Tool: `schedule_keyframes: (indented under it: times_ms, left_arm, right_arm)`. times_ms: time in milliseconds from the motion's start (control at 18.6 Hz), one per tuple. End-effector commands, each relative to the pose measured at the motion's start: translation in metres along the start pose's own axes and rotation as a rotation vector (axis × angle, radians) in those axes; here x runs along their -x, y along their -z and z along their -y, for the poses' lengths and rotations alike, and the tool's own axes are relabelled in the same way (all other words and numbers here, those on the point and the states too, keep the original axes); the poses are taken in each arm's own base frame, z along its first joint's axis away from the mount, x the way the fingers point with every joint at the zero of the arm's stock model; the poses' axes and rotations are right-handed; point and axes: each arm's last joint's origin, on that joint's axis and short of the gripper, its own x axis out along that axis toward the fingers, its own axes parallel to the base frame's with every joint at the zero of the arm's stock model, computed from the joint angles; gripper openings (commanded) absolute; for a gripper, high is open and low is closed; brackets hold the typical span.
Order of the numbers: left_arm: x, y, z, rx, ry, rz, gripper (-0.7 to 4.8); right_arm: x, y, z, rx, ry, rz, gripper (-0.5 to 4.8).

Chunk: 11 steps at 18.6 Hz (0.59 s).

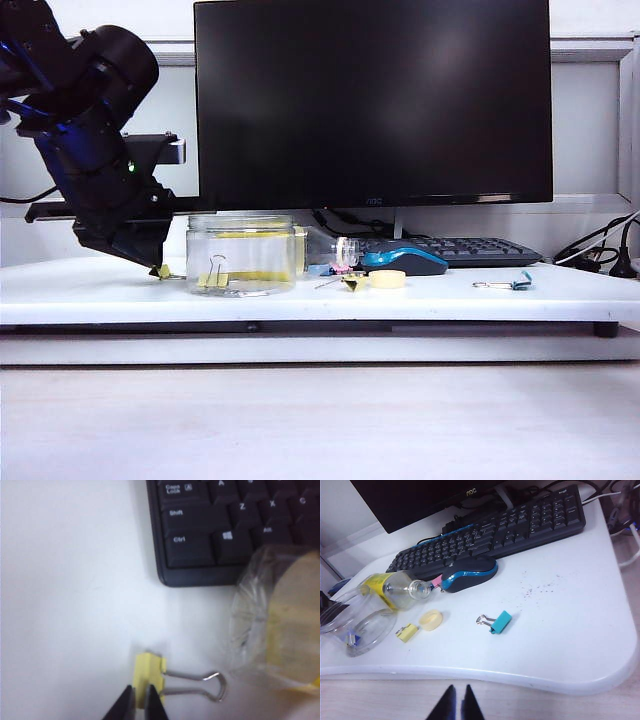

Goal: Pick up the clips with the largest number of clips of the same color on the table and place them in a round transparent plastic box.

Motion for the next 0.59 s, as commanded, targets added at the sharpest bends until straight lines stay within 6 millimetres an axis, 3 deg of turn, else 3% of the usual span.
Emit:
schedule_keyframes:
  times_ms: [54,322,376,430,591]
  left_arm:
    - [0.010,-0.014,-0.006,0.053,0.003,0.072,0.42]
    - [0.026,-0.030,-0.015,0.078,0.053,0.135,0.30]
    - [0.026,-0.030,-0.015,0.085,0.077,0.130,0.55]
    - [0.026,-0.029,-0.015,0.122,0.103,0.116,1.17]
    - [0.024,-0.027,-0.022,0.275,0.141,0.070,1.23]
  right_arm:
    - [0.001,-0.002,-0.001,0.011,-0.006,0.014,0.30]
    - [0.000,-0.002,-0.001,0.011,-0.004,0.015,0.30]
    - [0.000,-0.002,-0.001,0.011,-0.004,0.015,0.30]
    - [0.000,-0.002,-0.001,0.011,-0.004,0.015,0.30]
    - [0.000,-0.002,-0.001,0.011,-0.005,0.014,0.30]
